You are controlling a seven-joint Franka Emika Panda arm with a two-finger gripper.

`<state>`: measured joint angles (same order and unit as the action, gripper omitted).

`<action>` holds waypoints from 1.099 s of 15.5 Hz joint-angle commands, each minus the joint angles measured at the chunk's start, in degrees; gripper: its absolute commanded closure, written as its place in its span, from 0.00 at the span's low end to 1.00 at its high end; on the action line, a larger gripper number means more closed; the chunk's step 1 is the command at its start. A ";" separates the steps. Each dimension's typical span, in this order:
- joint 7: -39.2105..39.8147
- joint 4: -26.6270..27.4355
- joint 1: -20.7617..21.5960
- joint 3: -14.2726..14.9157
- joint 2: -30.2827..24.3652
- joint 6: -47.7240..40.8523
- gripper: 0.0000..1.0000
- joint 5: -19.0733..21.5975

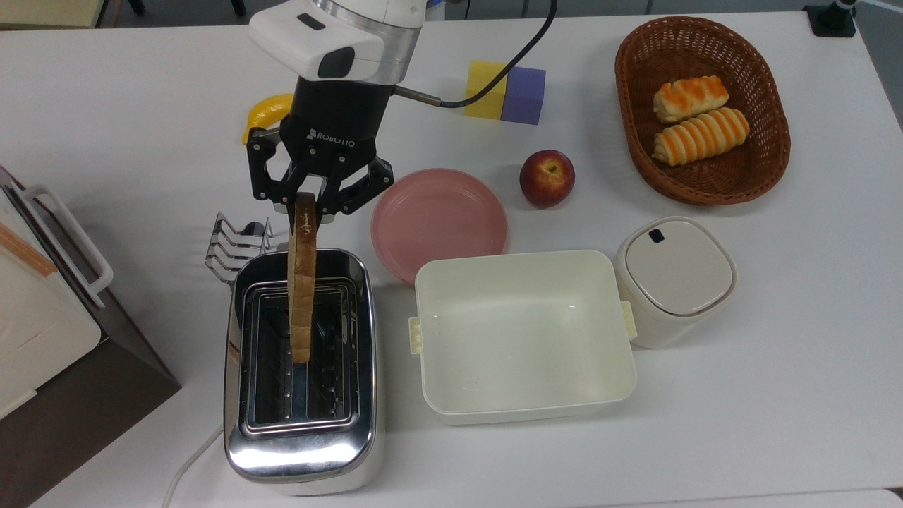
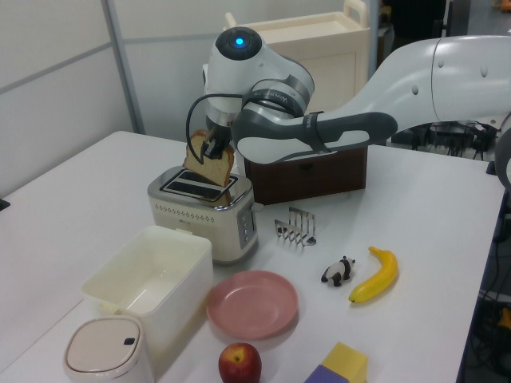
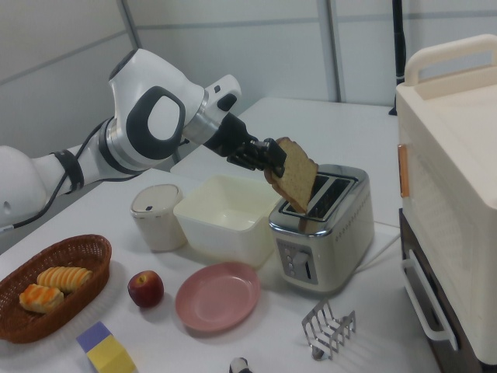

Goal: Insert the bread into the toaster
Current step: 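Align the upright bread slice over a toaster slot and lower it in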

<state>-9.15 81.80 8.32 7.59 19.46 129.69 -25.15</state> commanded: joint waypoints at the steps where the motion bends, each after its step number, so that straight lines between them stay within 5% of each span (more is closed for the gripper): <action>1: -1.04 0.90 0.11 -0.20 -0.74 3.45 1.00 -1.65; 17: -0.87 3.10 0.02 -3.63 0.76 6.19 1.00 -4.64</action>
<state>-9.15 83.01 8.36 4.39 21.20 134.14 -28.35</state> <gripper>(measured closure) 0.859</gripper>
